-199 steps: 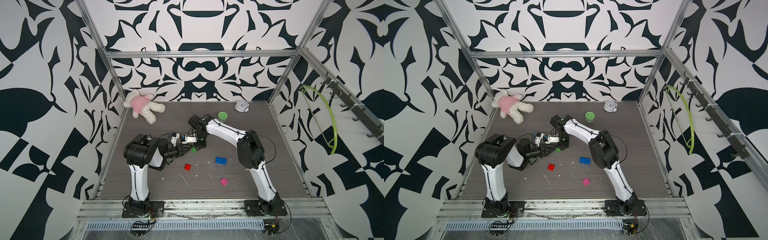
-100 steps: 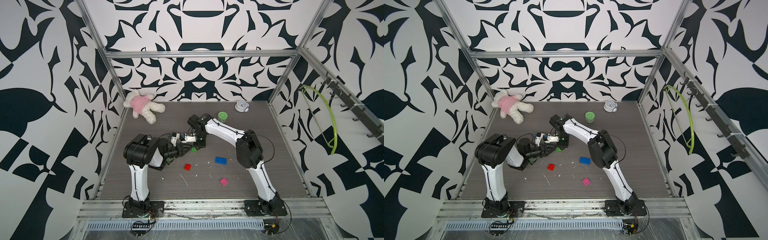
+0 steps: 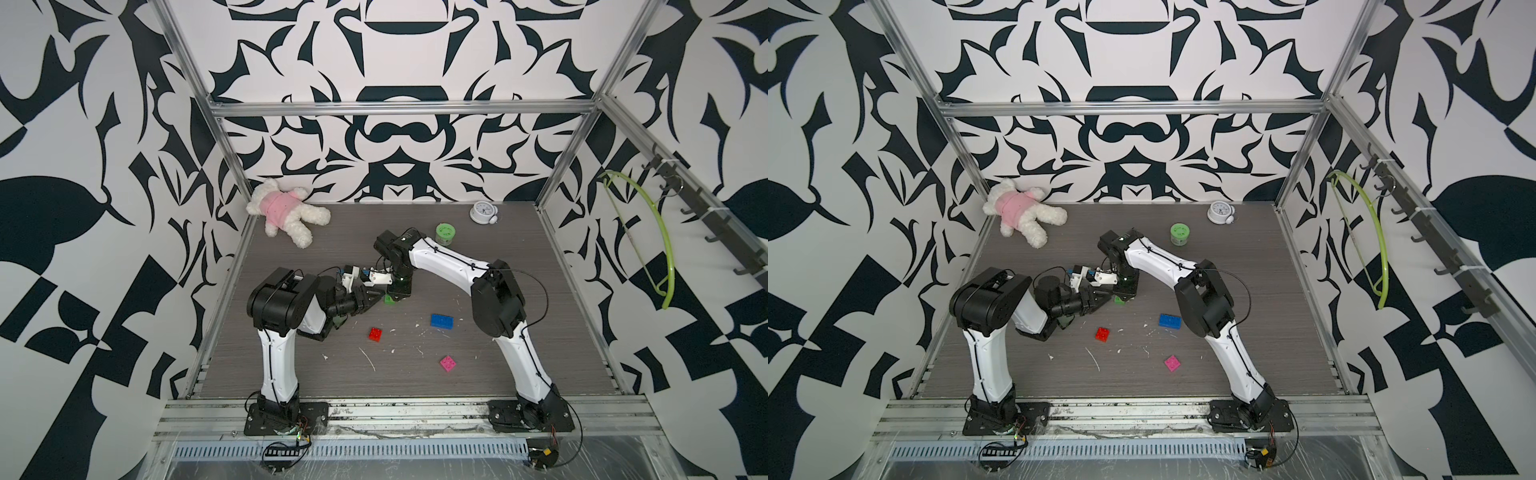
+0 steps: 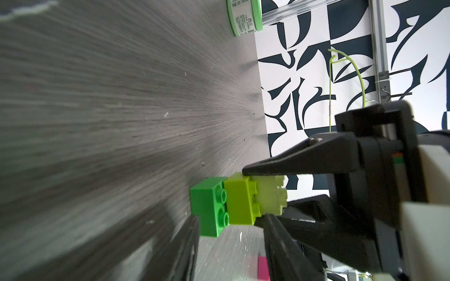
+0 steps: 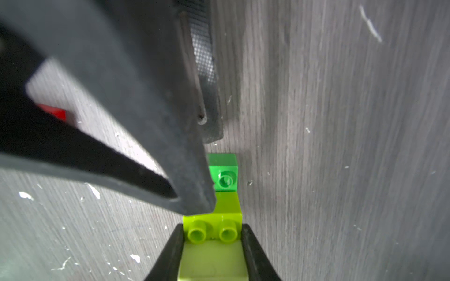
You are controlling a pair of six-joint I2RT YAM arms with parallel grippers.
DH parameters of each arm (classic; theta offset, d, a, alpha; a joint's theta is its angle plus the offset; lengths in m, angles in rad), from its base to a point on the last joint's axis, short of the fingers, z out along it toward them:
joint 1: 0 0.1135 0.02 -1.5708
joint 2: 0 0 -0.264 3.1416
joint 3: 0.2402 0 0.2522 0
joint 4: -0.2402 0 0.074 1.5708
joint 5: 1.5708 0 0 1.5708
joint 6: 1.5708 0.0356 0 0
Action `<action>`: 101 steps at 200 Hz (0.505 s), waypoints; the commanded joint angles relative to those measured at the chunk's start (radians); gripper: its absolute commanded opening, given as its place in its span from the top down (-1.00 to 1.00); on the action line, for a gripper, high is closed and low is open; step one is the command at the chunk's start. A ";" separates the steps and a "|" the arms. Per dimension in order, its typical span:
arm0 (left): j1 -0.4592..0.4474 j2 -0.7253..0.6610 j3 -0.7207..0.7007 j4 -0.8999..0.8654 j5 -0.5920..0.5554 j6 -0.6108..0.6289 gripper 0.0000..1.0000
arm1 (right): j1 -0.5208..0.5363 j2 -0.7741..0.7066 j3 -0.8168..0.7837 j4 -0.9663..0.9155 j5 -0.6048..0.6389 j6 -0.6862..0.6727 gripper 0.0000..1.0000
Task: Assemble the letter y with lego
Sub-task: Assemble the lego brick with the lego brick.
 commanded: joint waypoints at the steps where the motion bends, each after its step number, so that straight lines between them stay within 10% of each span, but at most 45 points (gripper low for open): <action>1: -0.008 0.087 -0.038 -0.258 -0.049 0.046 0.04 | 0.010 0.037 0.012 -0.039 0.027 0.061 0.54; 101: -0.028 0.087 -0.025 -0.293 -0.052 0.070 0.04 | 0.013 0.097 0.103 -0.086 0.040 0.058 0.66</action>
